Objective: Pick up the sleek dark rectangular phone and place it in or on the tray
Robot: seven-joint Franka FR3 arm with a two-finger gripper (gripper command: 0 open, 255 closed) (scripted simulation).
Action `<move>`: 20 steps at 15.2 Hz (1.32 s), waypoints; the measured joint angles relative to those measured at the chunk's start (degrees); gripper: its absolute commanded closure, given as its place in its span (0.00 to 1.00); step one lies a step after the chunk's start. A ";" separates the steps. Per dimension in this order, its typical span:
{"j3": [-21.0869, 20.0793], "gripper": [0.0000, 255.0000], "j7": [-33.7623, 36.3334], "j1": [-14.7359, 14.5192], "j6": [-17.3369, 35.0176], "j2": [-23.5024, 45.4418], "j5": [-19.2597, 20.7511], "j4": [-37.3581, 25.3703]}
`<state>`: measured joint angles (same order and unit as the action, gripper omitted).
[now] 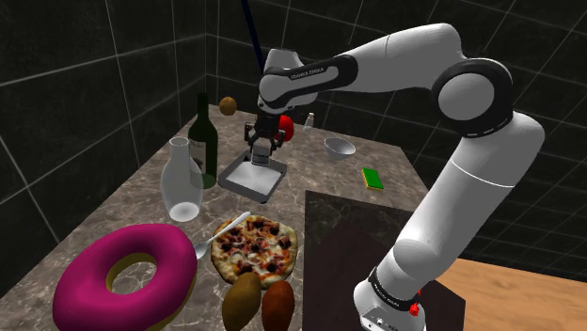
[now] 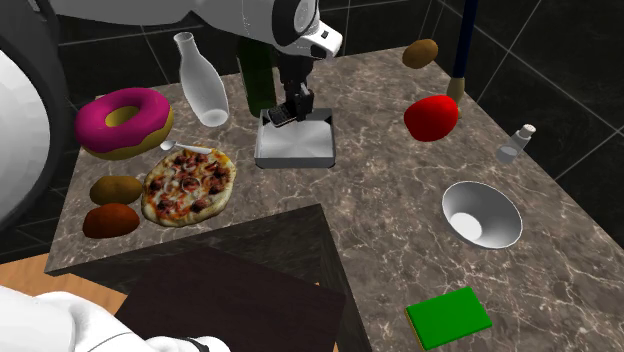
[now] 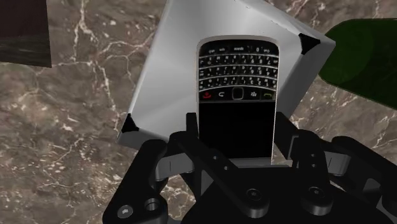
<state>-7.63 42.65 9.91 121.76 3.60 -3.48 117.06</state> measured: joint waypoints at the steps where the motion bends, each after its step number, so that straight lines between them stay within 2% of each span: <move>1: 0.00 1.00 0.11 -0.03 0.41 1.22 0.16 -0.81; 14: 0.04 1.00 0.14 -0.23 9.15 6.72 0.72 2.47; 20: 0.03 1.00 0.19 -0.27 9.68 7.07 0.76 2.62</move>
<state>-7.61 42.83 9.64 131.44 10.67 -2.71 119.69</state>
